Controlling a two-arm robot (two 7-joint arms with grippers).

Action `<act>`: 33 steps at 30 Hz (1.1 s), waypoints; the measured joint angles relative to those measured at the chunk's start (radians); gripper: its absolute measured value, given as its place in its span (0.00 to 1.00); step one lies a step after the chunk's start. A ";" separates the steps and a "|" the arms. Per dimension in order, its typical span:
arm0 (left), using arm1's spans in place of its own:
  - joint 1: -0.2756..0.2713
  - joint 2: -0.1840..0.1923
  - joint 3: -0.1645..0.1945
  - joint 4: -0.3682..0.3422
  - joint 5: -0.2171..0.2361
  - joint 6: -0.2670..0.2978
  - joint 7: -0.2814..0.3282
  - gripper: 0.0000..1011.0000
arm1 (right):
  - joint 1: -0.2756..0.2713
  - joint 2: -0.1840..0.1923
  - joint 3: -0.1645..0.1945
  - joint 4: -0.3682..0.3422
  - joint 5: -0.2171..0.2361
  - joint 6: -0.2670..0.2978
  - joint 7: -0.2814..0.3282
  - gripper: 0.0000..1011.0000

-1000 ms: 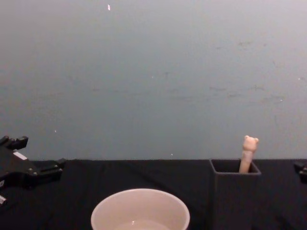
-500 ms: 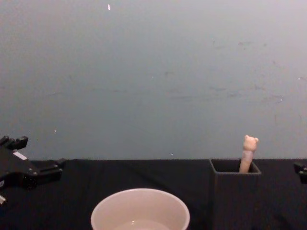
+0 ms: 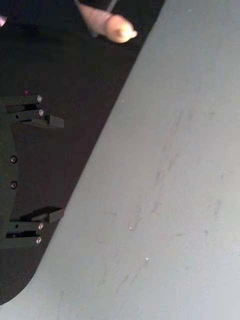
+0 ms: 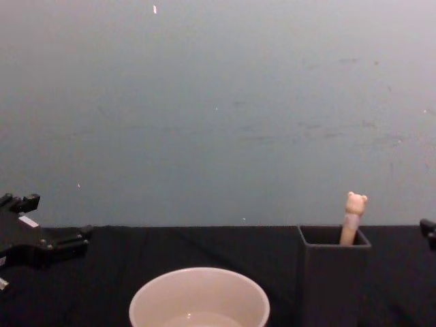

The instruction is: Pick up the stirring spoon with one hand, stir inside the cup, then place it back in its original position.

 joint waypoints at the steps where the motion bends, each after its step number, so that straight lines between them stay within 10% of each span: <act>1: 0.000 0.000 0.000 0.000 0.000 0.000 0.000 0.99 | -0.005 0.001 0.005 -0.007 0.005 -0.004 0.006 0.99; 19: 0.000 0.000 0.000 0.000 0.000 0.000 0.000 0.99 | -0.154 0.031 0.072 -0.184 0.180 -0.039 0.217 0.99; 33: 0.000 0.000 0.000 0.000 0.000 0.000 0.000 0.99 | -0.075 -0.050 0.062 -0.115 0.276 0.003 0.368 0.99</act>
